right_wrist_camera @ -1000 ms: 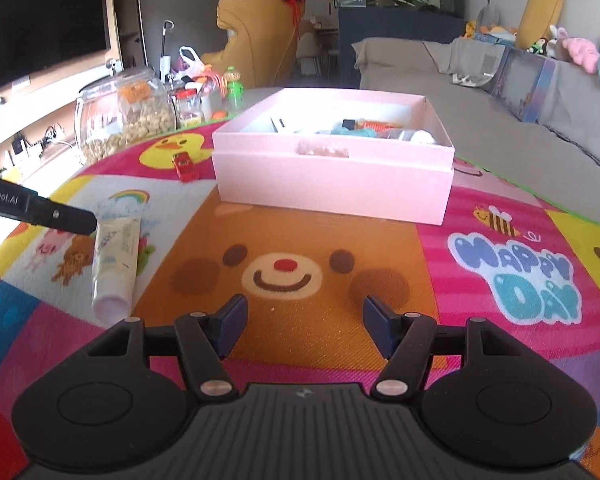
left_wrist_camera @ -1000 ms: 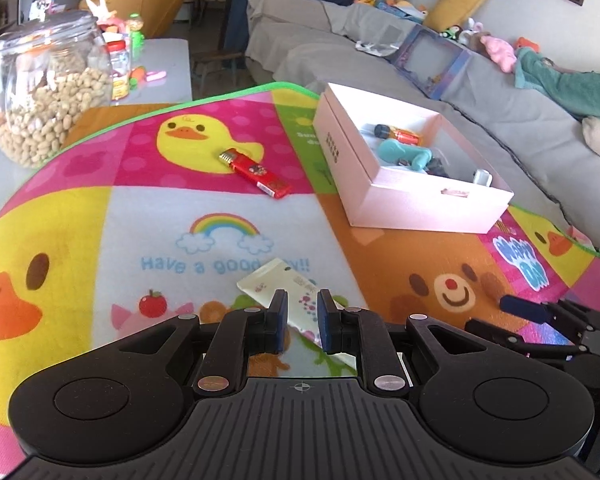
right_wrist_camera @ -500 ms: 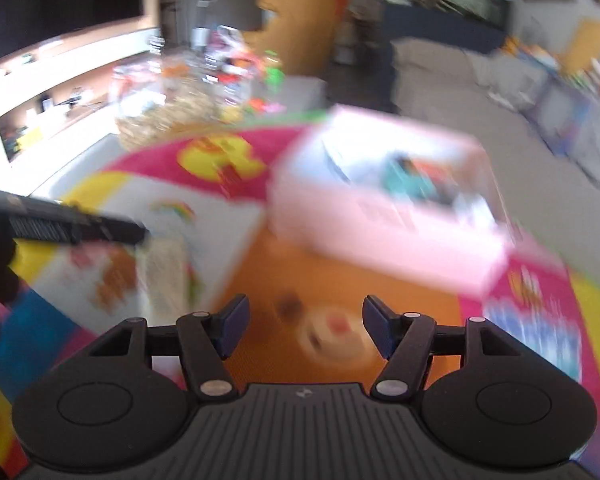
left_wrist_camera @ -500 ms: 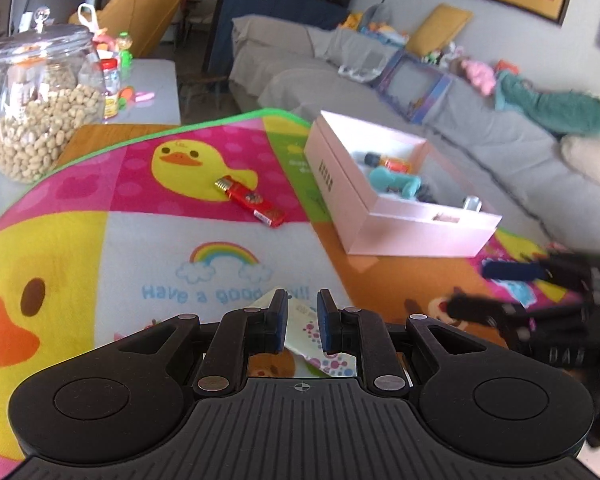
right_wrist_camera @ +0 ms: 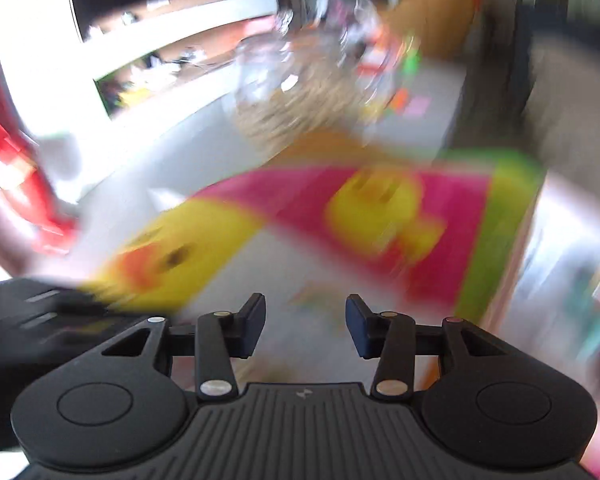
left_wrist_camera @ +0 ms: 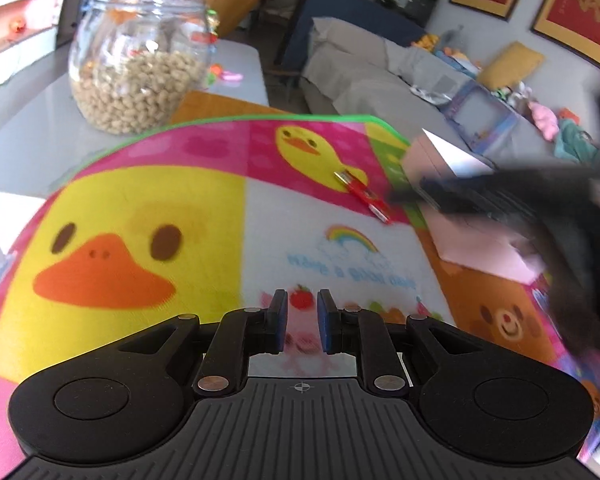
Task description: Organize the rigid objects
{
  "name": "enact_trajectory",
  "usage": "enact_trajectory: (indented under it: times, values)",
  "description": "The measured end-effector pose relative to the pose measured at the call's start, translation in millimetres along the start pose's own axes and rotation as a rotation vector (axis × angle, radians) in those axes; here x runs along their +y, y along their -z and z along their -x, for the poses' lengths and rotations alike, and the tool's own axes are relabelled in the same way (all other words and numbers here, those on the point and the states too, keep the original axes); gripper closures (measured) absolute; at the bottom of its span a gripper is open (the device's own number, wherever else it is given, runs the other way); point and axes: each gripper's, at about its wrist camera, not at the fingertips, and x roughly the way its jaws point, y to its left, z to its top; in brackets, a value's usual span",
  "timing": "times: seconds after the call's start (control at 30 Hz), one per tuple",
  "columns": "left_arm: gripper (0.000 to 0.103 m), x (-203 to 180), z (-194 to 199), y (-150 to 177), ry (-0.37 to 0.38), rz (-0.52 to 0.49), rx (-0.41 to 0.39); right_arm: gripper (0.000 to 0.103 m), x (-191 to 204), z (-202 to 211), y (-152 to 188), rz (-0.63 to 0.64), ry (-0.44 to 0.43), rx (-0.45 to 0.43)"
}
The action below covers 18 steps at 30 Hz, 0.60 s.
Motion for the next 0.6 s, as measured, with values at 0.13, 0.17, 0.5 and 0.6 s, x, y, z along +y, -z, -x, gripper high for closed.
enact_trajectory:
  times: [0.13,0.17,0.5,0.6]
  values:
    - [0.085,-14,1,12,0.067,-0.043,0.064,0.059,-18,-65,-33,0.032,0.148,0.109]
    - [0.085,-16,1,15,0.087,-0.05,0.08,0.059,-23,-78,-35,0.028,0.171,0.135]
    - [0.085,-32,-12,27,0.232,-0.042,0.203,0.081,-8,-42,25,0.029,0.021,0.162]
    - [0.085,-36,-21,20,0.208,-0.016,0.198,0.081,-15,-8,57,-0.029,0.023,0.138]
